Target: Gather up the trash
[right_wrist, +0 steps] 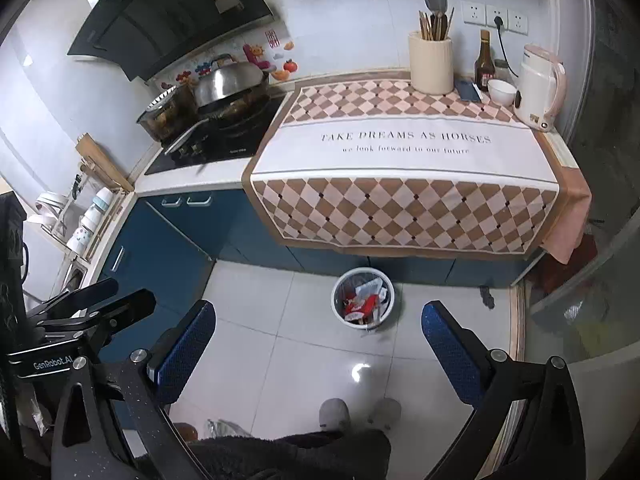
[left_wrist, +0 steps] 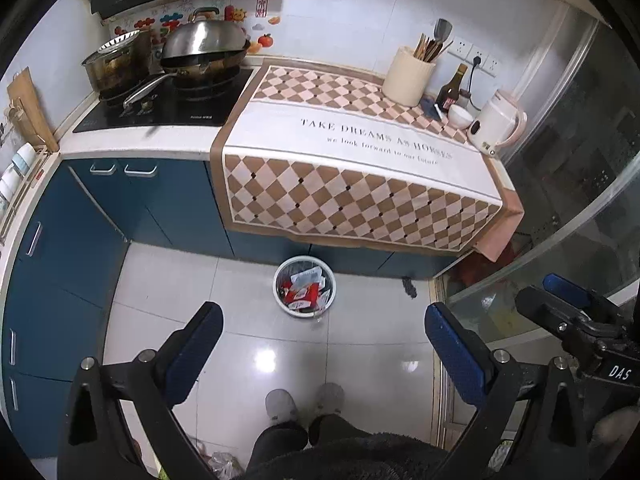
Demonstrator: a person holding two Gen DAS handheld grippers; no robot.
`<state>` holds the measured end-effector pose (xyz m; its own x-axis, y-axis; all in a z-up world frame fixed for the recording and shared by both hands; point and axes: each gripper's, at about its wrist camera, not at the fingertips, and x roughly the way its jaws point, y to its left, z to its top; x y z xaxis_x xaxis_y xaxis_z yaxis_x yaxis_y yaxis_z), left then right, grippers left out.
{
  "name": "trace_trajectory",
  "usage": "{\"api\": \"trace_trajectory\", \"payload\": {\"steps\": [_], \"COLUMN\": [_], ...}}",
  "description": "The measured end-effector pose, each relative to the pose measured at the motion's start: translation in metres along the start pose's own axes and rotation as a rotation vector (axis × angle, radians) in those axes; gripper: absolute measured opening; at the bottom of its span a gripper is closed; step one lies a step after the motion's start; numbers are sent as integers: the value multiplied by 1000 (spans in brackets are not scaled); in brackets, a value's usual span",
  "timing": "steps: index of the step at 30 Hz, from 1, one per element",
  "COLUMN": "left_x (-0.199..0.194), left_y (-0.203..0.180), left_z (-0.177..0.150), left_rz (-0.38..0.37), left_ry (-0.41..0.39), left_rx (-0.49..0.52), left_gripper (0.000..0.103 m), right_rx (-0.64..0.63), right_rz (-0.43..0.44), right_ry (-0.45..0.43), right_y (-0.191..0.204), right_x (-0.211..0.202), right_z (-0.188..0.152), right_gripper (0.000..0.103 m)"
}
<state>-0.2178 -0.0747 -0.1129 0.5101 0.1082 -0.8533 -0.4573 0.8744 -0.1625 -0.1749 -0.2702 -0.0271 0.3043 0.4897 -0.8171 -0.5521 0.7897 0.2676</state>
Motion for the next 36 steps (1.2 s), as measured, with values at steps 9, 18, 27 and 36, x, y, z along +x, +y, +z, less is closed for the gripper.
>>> {"api": "trace_trajectory", "payload": {"steps": [9,18,27,36], "left_x": [-1,-3,-7,-11], "left_y": [-5,-11,-5,-3], "left_z": [-9,-14,-15,-16], "left_rz": [-10,-17,-58,-108], "left_ry": [13,15,15,15], "left_rx": [-13,-14,-38,-55], "left_gripper": [103,103,103,103], "right_rx": [5,0,-14,-14], "right_rz": [15,26,44,60], "right_ry": [30,35,46,61], "right_y": [-9,-11,-15,-13], "right_x": [6,4,-1,0], "right_z": [-7,-11,-13,-19], "right_gripper": [103,103,103,103]}}
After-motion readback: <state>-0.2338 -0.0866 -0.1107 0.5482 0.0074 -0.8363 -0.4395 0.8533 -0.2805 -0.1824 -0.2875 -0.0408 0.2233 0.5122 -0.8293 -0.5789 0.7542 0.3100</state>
